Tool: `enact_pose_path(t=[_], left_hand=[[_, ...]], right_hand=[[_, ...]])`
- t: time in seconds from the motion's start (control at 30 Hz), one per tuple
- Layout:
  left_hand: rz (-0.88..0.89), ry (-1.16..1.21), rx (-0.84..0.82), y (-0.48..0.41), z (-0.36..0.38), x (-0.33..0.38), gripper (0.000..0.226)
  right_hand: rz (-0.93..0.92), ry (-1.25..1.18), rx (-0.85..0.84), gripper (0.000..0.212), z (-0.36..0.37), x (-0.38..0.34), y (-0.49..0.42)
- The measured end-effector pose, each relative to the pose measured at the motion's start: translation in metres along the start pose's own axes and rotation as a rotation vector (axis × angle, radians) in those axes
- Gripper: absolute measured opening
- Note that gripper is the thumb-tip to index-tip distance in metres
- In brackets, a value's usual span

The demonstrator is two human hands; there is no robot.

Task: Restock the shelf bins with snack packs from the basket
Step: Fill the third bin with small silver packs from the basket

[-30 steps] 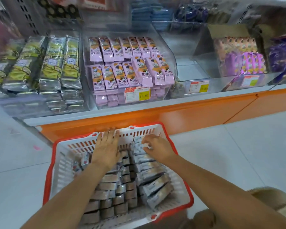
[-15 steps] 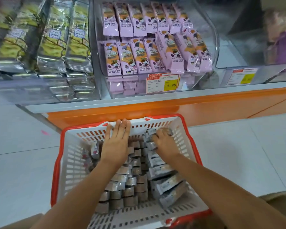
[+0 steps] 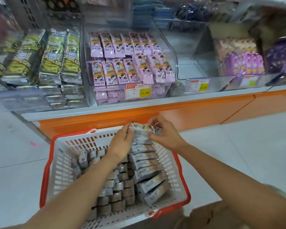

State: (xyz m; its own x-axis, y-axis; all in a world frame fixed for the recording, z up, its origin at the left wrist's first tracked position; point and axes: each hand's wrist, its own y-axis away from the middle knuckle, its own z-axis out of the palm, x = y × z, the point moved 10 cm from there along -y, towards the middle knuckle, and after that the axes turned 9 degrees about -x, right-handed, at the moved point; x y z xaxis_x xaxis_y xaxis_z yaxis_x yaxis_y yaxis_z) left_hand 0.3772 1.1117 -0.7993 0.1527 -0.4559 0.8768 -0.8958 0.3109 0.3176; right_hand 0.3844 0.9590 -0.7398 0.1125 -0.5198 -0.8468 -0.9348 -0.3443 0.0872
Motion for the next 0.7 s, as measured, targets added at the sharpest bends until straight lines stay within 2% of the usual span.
enact_pose_path(t=[0.1,0.2,0.27,0.37,0.53,0.63,0.7], left_hand=[[-0.029,0.475,0.048,0.005,0.008,0.029,0.036],[0.045,0.614,0.105,0.014,0.007,0.069,0.01],[0.109,0.581,0.113,0.015,0.009,0.092,0.007],[0.182,0.518,0.117,0.017,0.011,0.12,0.018],[0.296,0.399,0.172,0.016,0.003,0.166,0.021],[0.391,0.215,0.222,0.013,-0.006,0.199,0.03],[0.516,0.017,0.344,0.016,-0.018,0.223,0.038]], right_hand=[[-0.059,-0.005,0.03,0.026,-0.025,-0.023,0.019],[-0.083,0.031,0.046,0.025,-0.049,-0.041,0.04],[-0.091,0.038,0.051,0.023,-0.063,-0.053,0.053],[-0.123,0.089,0.095,0.019,-0.084,-0.069,0.066],[-0.167,0.232,0.133,0.026,-0.117,-0.085,0.071],[-0.224,0.309,0.194,0.026,-0.144,-0.101,0.066],[-0.244,0.294,0.278,0.024,-0.17,-0.109,0.058]])
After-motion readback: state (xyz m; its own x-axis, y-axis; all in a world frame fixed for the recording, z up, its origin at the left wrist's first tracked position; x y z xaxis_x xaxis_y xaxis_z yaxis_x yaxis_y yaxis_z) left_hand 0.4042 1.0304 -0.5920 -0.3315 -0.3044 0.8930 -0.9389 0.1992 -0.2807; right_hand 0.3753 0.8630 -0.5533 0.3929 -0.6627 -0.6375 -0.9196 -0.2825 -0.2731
